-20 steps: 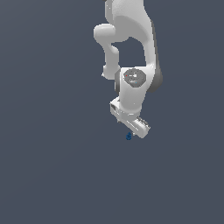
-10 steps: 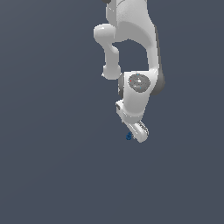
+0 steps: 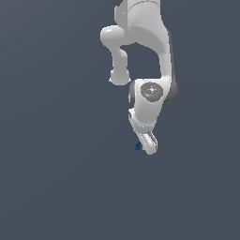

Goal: Pick up the object and move it to a goal position.

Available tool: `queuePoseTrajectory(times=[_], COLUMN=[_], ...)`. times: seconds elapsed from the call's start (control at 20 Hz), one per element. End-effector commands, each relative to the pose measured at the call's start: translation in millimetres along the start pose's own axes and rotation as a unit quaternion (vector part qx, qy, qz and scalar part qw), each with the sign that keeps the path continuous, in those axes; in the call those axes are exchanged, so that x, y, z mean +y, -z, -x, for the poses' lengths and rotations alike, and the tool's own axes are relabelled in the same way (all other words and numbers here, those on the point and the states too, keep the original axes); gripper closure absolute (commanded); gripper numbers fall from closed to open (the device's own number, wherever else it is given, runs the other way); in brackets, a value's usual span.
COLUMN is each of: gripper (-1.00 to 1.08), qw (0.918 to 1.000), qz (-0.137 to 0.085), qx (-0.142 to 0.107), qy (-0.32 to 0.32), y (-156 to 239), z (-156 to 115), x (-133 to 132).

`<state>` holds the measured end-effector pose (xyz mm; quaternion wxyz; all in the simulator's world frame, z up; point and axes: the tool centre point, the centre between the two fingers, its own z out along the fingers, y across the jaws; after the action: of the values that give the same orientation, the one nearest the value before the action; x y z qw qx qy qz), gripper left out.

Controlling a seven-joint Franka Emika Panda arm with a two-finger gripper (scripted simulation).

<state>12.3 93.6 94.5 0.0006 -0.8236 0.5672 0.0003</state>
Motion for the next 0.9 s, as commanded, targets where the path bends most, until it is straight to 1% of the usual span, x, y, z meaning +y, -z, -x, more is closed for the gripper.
queuePoseTrajectory(times=[0.0, 0.4, 0.85], gripper=[-0.92, -0.92, -0.92], qw=[1.0, 0.9999, 0.9999], qz=[0.0, 0.0, 0.0], qx=[0.0, 0.0, 0.001], qy=[-0.01, -0.013, -0.015], y=[-1.2, -5.3, -45.5], z=[0.8, 1.5, 1.3], x=[-0.4, -0.4, 0.9])
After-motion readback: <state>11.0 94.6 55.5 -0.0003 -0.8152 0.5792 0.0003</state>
